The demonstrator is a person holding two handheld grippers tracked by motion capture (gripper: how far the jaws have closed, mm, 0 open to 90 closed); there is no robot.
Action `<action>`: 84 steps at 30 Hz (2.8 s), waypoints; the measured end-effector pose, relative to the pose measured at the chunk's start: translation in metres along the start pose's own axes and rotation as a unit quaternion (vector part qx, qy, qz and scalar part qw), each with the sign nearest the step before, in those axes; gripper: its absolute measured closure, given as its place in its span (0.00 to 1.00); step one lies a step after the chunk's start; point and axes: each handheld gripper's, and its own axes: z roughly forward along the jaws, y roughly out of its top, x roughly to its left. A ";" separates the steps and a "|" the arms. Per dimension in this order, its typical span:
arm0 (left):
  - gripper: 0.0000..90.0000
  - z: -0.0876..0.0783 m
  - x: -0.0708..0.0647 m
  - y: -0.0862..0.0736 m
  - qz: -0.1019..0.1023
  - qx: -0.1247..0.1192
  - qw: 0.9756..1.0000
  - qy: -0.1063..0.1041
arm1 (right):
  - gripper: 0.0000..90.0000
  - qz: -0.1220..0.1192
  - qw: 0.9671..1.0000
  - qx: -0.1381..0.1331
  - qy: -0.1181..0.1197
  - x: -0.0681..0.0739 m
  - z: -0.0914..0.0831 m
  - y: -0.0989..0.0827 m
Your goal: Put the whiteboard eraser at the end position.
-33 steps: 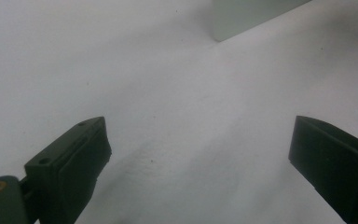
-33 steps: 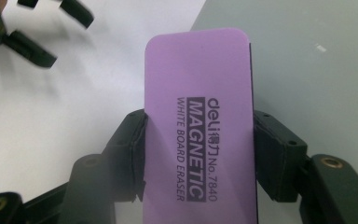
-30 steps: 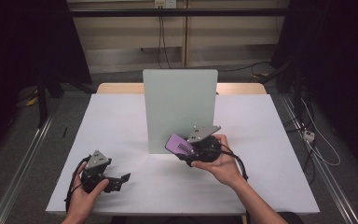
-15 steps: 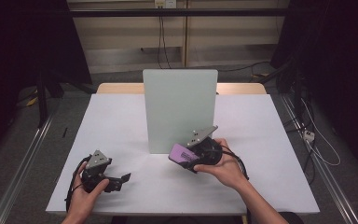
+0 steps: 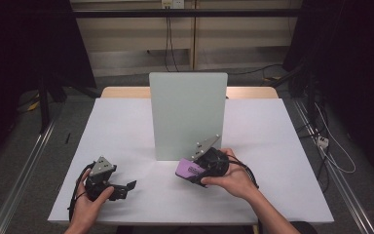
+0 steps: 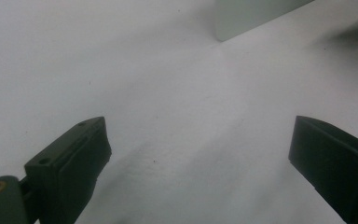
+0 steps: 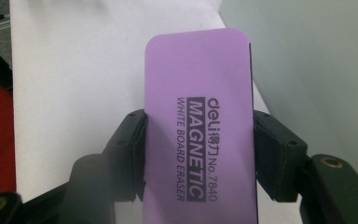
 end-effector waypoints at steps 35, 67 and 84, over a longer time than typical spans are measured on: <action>0.06 0.000 0.000 0.000 0.003 0.000 1.000 -0.005 | 0.46 -0.002 0.999 0.046 0.019 0.006 0.023 -0.005; 0.06 0.000 -0.001 0.000 0.004 0.001 1.000 -0.004 | 0.45 0.015 0.999 0.040 0.025 0.002 0.029 -0.008; 0.06 -0.001 0.000 -0.001 0.002 0.002 1.000 0.000 | 0.10 0.039 0.999 0.035 0.006 0.001 0.027 -0.008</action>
